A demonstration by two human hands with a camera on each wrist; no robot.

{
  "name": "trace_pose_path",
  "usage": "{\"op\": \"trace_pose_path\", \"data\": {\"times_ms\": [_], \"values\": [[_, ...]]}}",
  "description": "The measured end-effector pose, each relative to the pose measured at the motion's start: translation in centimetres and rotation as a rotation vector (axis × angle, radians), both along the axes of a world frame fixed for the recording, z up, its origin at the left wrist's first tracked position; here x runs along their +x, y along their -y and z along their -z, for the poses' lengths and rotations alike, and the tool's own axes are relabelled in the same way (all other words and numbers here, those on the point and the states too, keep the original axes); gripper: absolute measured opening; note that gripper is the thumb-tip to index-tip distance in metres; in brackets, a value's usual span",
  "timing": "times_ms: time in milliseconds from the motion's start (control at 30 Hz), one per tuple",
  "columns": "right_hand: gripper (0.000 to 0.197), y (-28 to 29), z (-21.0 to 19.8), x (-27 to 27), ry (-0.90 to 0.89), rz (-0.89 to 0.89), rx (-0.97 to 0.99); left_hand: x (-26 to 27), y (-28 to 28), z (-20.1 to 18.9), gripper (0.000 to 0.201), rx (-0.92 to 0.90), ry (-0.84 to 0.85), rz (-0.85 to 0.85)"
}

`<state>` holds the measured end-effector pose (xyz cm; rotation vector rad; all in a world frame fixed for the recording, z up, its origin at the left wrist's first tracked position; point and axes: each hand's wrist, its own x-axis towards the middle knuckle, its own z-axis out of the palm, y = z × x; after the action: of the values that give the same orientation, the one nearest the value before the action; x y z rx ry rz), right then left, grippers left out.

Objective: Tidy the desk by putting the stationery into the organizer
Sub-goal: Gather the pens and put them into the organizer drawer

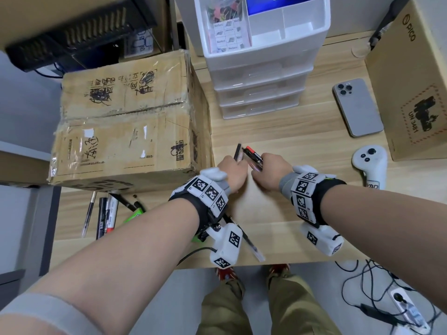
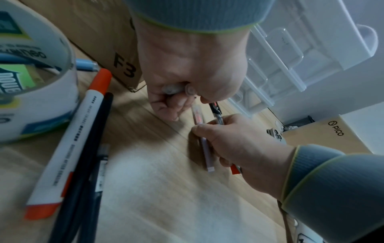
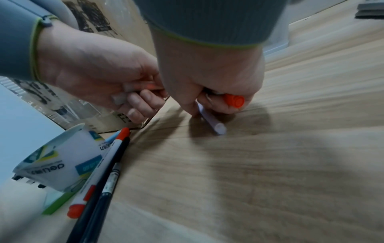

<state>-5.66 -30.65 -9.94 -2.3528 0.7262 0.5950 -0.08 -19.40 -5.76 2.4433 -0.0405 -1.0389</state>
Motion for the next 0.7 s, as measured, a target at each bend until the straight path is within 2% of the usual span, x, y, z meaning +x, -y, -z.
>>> {"op": "trace_pose_path", "data": {"times_ms": [100,234,334,467,567,701], "values": [[0.022,0.0,-0.3,-0.1,-0.015,0.104,0.074,-0.4,-0.4,-0.3,0.025,-0.030,-0.054,0.011],[0.016,0.1,-1.2,-0.7,0.107,0.446,0.416,-0.9,-0.6,-0.7,0.028,-0.082,-0.109,0.040],[0.022,-0.1,-2.5,-1.0,0.210,0.628,0.632,-1.5,-0.1,-1.9,0.031,-0.136,-0.123,0.068],[0.042,-0.2,-4.1,-0.8,0.217,0.706,0.713,-1.8,1.4,-3.9,0.032,-0.226,-0.101,0.176],[0.037,0.6,-6.2,-0.4,0.249,0.751,0.802,-1.4,2.4,-6.2,0.036,-0.235,-0.093,0.236],[0.028,1.1,-8.5,0.6,0.273,0.783,0.805,-0.7,3.2,-8.9,0.020,-0.180,-0.113,0.310]]}}
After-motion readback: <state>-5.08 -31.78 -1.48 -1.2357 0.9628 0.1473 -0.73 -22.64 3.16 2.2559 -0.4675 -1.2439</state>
